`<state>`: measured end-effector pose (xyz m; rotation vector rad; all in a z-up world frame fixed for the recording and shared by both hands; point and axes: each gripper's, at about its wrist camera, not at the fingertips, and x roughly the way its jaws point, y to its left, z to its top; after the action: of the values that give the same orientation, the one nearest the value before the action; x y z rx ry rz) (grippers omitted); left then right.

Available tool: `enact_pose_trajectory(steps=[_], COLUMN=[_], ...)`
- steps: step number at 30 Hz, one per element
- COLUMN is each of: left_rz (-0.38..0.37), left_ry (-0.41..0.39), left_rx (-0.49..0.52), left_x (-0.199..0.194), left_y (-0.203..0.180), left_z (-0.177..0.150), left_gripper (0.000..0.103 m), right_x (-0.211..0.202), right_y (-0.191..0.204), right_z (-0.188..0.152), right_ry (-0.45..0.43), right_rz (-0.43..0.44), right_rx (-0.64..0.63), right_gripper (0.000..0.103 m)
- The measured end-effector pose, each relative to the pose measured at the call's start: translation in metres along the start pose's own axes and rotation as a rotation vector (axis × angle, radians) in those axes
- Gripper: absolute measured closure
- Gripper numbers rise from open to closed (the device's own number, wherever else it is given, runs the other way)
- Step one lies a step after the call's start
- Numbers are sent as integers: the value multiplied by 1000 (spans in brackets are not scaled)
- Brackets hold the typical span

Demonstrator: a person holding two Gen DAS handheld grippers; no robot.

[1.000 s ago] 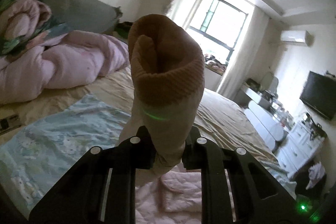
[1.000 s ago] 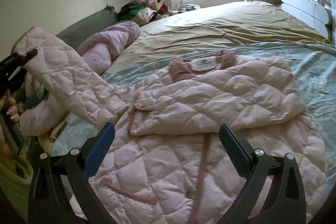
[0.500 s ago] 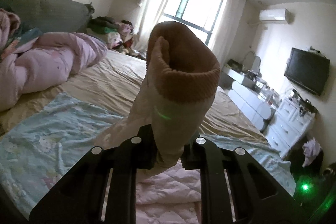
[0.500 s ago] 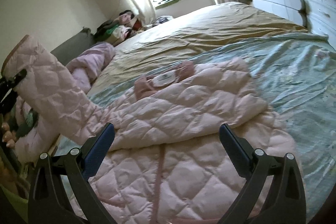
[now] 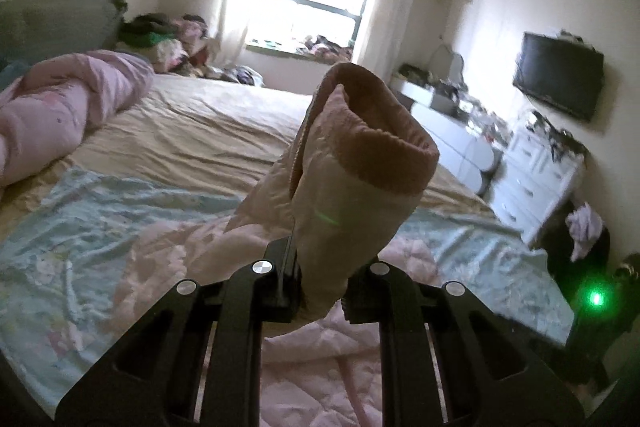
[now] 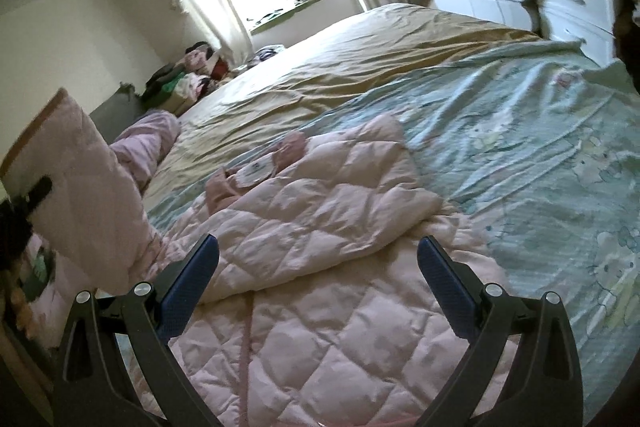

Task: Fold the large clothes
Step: 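Lift the sleeve cuff upward with the left tool, then lay the held sleeve across the coat body and open the left tool, then close the right tool on the pink ribbed sleeve cuff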

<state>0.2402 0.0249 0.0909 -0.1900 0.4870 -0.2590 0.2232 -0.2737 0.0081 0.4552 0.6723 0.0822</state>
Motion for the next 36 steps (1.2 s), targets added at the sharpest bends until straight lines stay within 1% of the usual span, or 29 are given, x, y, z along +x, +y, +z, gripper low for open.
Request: enact_pose_trajectory(steps=[4,7,12,16,18,25,28,29,31,32,33,34,36], left_rz=[-21,-27,-24,-23,-18,8,38,45,57,61,67,74,72], left_ry=[62,119,208,290,318,407,431,434,439,443,449,452,458], left_rx=[31,76,120,186,215,300,351,361,381,384,381,375,366], left_x=[18,36,58,75,79,90,91,91,89,88,86,84,81], left_y=[-12,-24,-35,-44,-49,-53,-59,-60,-63,-63,-62,-61,-59], left_z=[-21,-42,-77,-108,-120,-159,-168,-171,-174,-175,-177,-178,-180], left_gripper=[95,95,95,93,93,85,83,82,78,69,49,44,43], right_x=[3,2,3,6,8,21,32,38,51,58,65,71,82], right_y=[-12,-20,-33,-35,-34,-24,-20,-18,-14,-12,-10,-8,-5], right_z=[1,2,2,0,-1,-7,-12,-15,-21,-24,-27,-30,-33], right_ry=[1,0,3,10,20,67,115,144,200,229,255,275,312], right_rz=[-23,-34,-48,-51,-42,-6,52,75,139,155,176,191,212], right_rx=[18,27,56,59,59,48,68,79,111,129,149,166,195], right_gripper=[4,4,4,4,4,4,4,4,4,4,4,4,4])
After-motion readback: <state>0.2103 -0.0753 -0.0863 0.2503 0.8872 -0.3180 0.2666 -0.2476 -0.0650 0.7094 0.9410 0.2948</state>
